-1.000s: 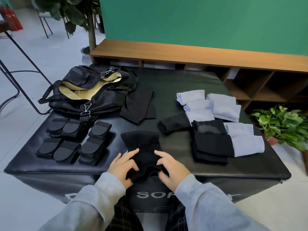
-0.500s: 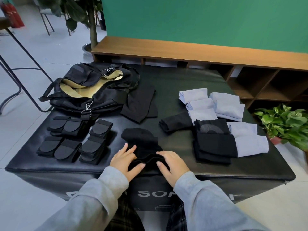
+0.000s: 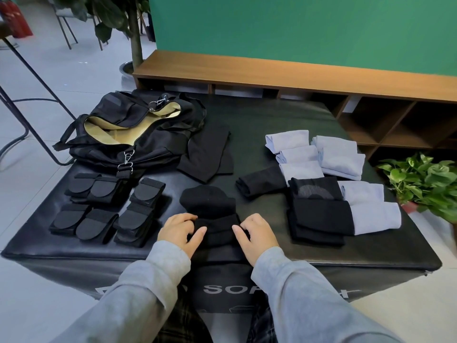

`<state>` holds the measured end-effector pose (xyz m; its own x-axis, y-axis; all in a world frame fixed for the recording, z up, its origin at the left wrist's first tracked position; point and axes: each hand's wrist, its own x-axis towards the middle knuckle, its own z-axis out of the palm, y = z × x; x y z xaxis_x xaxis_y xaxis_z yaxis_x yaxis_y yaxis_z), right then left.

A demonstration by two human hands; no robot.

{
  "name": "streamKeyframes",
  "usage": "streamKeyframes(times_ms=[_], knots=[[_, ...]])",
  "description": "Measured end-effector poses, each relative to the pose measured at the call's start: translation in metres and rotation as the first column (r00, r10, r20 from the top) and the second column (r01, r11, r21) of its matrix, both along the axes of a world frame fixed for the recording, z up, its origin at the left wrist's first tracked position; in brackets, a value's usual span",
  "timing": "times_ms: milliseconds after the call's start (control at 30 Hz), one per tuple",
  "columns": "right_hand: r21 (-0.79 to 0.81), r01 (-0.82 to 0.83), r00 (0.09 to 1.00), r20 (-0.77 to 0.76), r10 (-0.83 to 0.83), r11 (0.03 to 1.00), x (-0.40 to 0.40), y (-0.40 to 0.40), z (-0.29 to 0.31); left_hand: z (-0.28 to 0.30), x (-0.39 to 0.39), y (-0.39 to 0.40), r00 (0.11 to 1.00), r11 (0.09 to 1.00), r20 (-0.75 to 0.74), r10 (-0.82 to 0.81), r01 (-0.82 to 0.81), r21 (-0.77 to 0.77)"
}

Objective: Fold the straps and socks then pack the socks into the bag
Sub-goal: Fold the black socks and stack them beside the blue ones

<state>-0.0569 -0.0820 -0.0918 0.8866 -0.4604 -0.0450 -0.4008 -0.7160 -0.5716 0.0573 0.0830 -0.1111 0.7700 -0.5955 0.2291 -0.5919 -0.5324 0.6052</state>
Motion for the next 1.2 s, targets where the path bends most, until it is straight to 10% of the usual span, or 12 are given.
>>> streamKeyframes(times_ms=[400, 600, 833, 967, 1200], knots=[[-0.096, -0.044, 0.975, 0.213, 0.063, 0.994, -0.005, 0.000, -0.019, 0.009, -0.006, -0.020, 0.846, 0.990, 0.515, -0.136, 0.092, 0.111], [-0.122, -0.087, 0.966, 0.231, 0.114, 0.989, -0.007, 0.000, -0.020, -0.002, -0.007, -0.014, 0.869, 0.962, 0.429, -0.247, 0.167, 0.216], [0.315, 0.081, 0.972, 0.183, -0.144, 0.946, 0.010, -0.002, 0.016, -0.010, 0.001, 0.001, 0.843, 0.941, 0.427, -0.327, 0.330, 0.069], [0.386, 0.031, 0.998, 0.034, -0.047, 0.922, 0.033, 0.007, 0.037, -0.009, 0.002, 0.009, 0.837, 0.912, 0.367, -0.406, 0.400, 0.096], [0.375, -0.153, 0.975, 0.206, 0.079, 0.914, 0.062, 0.015, 0.058, -0.007, 0.001, 0.020, 0.834, 0.893, 0.319, -0.451, 0.420, 0.162]])
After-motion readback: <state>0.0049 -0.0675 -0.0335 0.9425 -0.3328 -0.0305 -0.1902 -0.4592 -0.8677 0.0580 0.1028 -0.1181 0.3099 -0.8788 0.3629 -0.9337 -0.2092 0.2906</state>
